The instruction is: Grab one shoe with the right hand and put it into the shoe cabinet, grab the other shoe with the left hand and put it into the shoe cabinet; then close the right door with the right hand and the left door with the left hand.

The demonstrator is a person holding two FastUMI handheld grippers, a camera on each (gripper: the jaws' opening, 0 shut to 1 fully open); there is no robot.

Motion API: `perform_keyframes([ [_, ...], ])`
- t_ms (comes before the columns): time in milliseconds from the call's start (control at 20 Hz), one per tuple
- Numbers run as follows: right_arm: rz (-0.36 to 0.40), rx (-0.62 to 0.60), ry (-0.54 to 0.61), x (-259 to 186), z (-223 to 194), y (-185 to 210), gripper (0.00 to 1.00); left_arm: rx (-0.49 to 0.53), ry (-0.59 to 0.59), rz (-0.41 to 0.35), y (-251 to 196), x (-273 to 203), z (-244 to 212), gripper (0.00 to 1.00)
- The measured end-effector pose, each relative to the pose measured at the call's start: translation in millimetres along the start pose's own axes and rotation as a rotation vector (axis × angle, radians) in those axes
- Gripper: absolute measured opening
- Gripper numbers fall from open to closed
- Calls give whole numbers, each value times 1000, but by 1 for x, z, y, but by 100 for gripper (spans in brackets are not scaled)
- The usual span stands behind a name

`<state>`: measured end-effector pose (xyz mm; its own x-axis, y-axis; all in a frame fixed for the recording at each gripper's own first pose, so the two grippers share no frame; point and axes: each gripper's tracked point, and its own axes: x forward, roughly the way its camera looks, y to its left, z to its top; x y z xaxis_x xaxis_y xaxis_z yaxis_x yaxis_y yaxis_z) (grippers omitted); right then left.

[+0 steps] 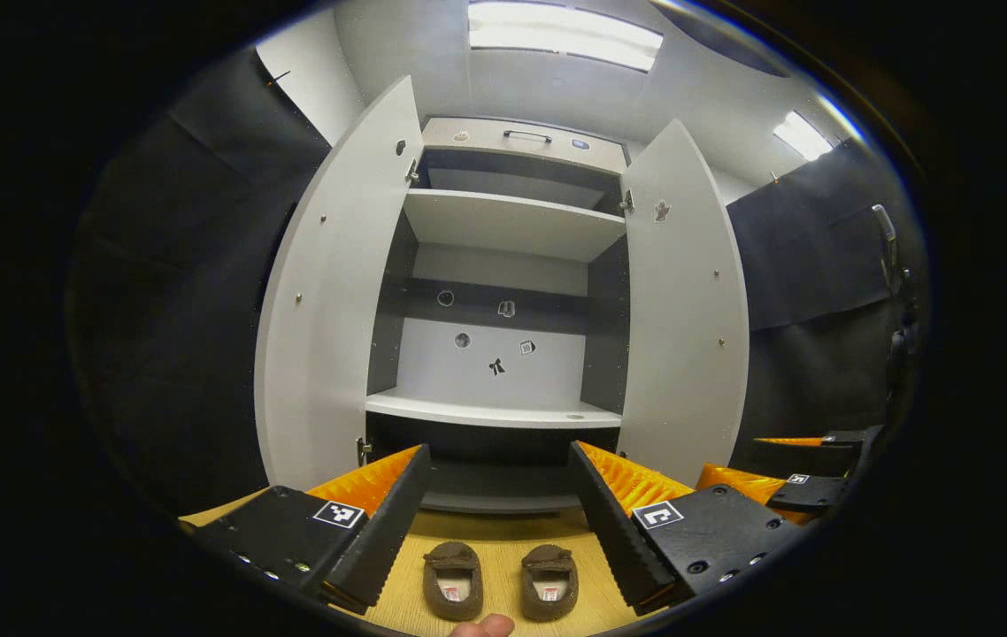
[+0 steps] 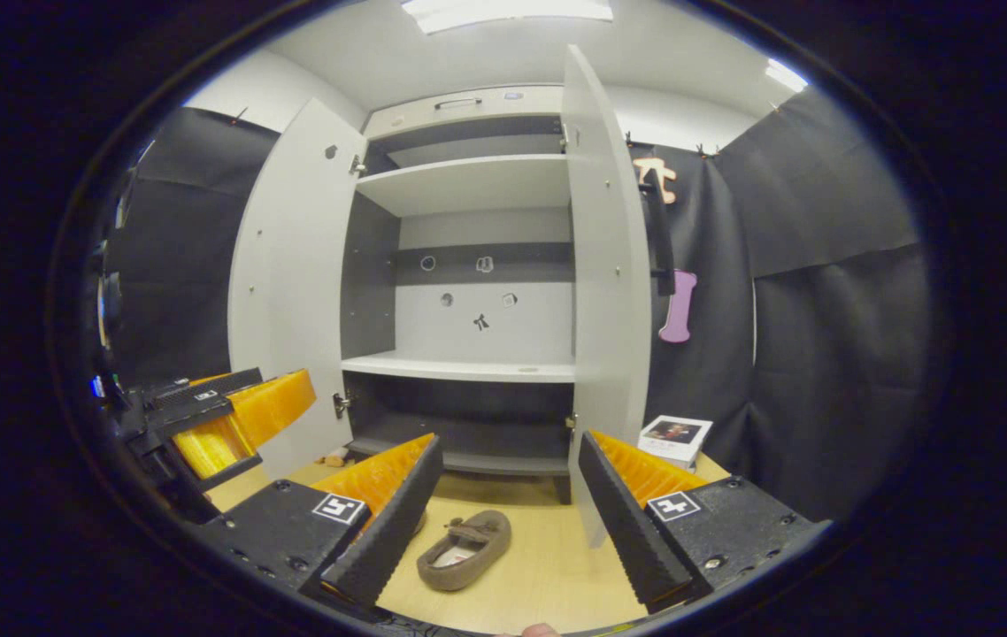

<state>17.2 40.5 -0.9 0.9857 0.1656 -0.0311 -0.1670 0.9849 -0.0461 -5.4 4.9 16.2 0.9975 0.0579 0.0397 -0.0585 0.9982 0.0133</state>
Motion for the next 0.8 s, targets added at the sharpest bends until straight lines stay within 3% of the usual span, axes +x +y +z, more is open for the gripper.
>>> perform_keyframes([
  [100,50,-5,73,15,-20,14,100,10,-9,17,6,-2,2,99],
  [150,65,-8,127,22,-36,19,100,16,-7,29,10,-4,0,94],
  [400,160,-7,390,55,-130,48,100,23,14,82,29,-16,-7,94],
  [650,212,-14,559,85,-188,74,100,57,20,132,51,-25,-10,94],
  [800,241,-3,698,104,-233,87,94,55,22,157,61,-30,-13,94],
])
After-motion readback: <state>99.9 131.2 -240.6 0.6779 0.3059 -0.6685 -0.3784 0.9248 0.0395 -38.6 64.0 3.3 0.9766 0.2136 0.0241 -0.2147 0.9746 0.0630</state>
